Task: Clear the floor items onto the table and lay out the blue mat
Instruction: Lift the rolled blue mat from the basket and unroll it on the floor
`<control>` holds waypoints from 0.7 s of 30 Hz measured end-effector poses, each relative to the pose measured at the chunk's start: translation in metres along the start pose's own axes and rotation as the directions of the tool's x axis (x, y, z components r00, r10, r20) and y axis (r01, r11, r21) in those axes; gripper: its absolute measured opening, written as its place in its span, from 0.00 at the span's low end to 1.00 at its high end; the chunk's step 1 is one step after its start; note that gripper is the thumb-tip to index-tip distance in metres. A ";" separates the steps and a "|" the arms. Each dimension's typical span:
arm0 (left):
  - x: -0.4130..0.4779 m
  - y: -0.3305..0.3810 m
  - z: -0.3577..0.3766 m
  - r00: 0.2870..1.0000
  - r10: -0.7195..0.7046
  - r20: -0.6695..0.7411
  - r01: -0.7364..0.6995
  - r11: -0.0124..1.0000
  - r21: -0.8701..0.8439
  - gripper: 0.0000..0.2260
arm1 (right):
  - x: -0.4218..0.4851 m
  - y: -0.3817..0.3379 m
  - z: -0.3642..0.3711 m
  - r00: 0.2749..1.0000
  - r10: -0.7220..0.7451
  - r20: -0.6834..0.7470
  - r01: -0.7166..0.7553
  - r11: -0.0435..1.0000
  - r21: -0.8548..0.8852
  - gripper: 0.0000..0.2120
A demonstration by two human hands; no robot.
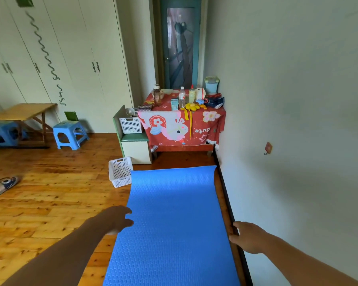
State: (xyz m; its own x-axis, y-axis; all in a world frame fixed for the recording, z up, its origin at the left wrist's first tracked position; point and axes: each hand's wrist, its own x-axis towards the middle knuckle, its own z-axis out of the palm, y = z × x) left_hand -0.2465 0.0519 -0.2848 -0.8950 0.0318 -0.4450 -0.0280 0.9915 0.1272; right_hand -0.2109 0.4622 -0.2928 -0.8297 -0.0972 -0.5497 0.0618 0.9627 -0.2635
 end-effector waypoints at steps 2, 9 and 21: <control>-0.006 0.010 -0.012 1.000 -0.017 -0.021 0.016 0.999 -0.047 0.28 | -0.005 0.002 -0.015 0.997 -0.009 -0.071 0.010 1.000 0.014 0.30; -0.018 0.035 -0.063 0.985 0.010 -0.170 -0.030 0.992 -0.119 0.33 | -0.003 -0.026 -0.061 0.897 -0.088 -0.433 0.085 0.996 -0.027 0.36; 0.010 0.041 -0.128 0.956 0.096 -0.277 -0.130 0.985 -0.110 0.30 | 0.007 -0.088 -0.123 0.837 -0.152 -0.525 0.145 0.988 -0.054 0.34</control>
State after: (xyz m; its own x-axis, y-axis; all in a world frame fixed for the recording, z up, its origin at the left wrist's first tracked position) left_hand -0.3141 0.0765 -0.1707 -0.9816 0.0904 -0.1680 0.0403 0.9590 0.2807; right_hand -0.2900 0.4081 -0.1764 -0.9955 -0.0947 -0.0036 -0.0894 0.9505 -0.2976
